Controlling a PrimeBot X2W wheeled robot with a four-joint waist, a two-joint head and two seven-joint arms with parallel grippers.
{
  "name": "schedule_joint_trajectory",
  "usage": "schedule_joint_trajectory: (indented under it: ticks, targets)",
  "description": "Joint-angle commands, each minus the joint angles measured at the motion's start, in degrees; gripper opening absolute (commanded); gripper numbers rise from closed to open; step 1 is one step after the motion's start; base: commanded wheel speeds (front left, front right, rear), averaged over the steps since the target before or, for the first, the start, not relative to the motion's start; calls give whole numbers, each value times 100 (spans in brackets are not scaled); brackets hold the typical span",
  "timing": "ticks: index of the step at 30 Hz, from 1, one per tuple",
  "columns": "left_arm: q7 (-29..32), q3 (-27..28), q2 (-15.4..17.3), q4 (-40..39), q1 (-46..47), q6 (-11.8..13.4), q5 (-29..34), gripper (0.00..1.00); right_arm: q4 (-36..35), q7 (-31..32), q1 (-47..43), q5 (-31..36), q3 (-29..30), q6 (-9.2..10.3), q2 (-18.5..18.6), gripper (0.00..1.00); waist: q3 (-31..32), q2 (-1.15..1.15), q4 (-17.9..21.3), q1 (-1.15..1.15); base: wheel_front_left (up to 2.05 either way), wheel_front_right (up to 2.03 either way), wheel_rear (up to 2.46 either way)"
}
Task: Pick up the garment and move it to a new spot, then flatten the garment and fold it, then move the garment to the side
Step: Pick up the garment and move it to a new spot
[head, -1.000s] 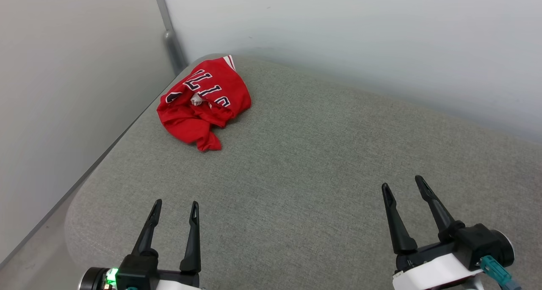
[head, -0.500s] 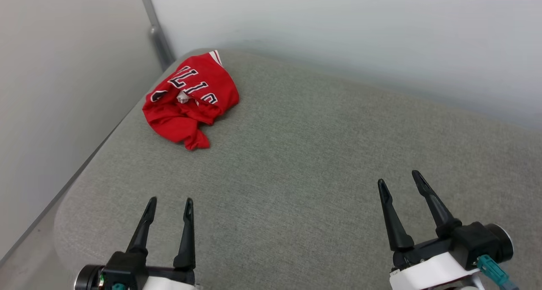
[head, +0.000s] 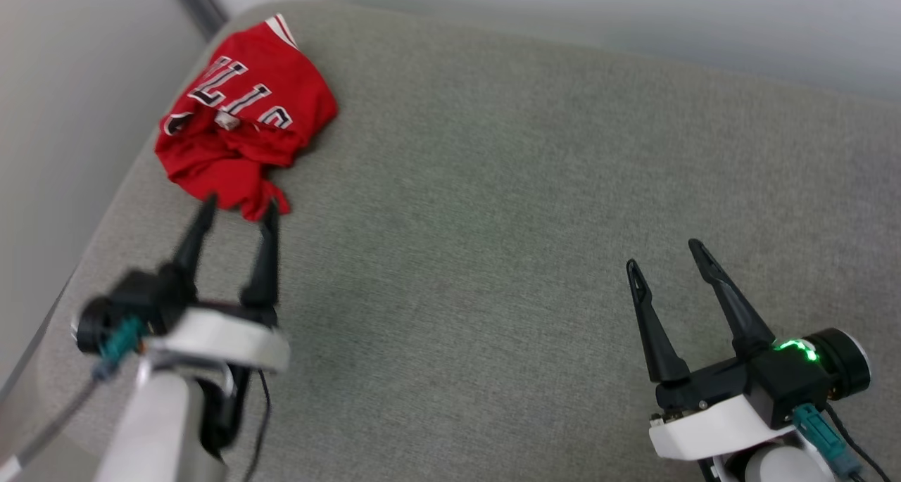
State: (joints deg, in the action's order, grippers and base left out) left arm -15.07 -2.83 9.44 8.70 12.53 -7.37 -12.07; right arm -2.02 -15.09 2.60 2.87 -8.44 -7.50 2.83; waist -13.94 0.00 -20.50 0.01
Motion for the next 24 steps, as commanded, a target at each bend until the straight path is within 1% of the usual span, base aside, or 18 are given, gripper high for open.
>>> schedule_joint_trajectory:
  ticks: [1,3,6,7,11,15,17,19,21,24]
  targets:
    - [137,-112,314,293,608,0,-296,100,-47,-13,142,109,50,2,13,100,-471,0,250,-1,0,0,0]
    - [412,-335,692,533,1000,1,-491,100,-78,-13,256,184,75,2,42,100,-686,0,352,-1,0,0,0]
    - [994,-657,1293,768,1662,-2,-908,100,-146,-12,378,231,99,2,61,100,-1017,0,507,-1,0,0,0]
    - [994,-657,1293,768,1662,-2,-908,100,-146,-12,378,231,99,2,61,100,-1017,0,507,-1,0,0,0]
    - [1900,-1213,2112,922,2359,-2,-1334,100,-232,-13,488,265,139,2,91,100,-1368,0,680,-1,0,0,0]
    - [2834,-1632,2811,1132,2987,-3,-1869,100,-340,-13,592,320,91,2,123,100,-1652,0,836,-1,0,0,0]
    - [3269,-1831,3043,1248,3234,-4,-2213,100,-389,-13,639,337,68,2,129,100,-1770,0,917,-1,0,0,0]
    - [3723,-1994,3193,1383,3414,-4,-2714,100,-433,-13,699,347,63,2,126,100,-1880,0,989,-1,0,0,0]
    - [4058,-2133,3436,1521,3615,-3,-3047,100,-464,-13,744,368,51,2,120,100,-1993,0,1064,-1,0,0,0]
    - [4501,-2423,3604,1746,3759,-4,-3511,100,-493,-13,776,374,55,2,102,100,-2124,0,1147,-1,0,0,0]
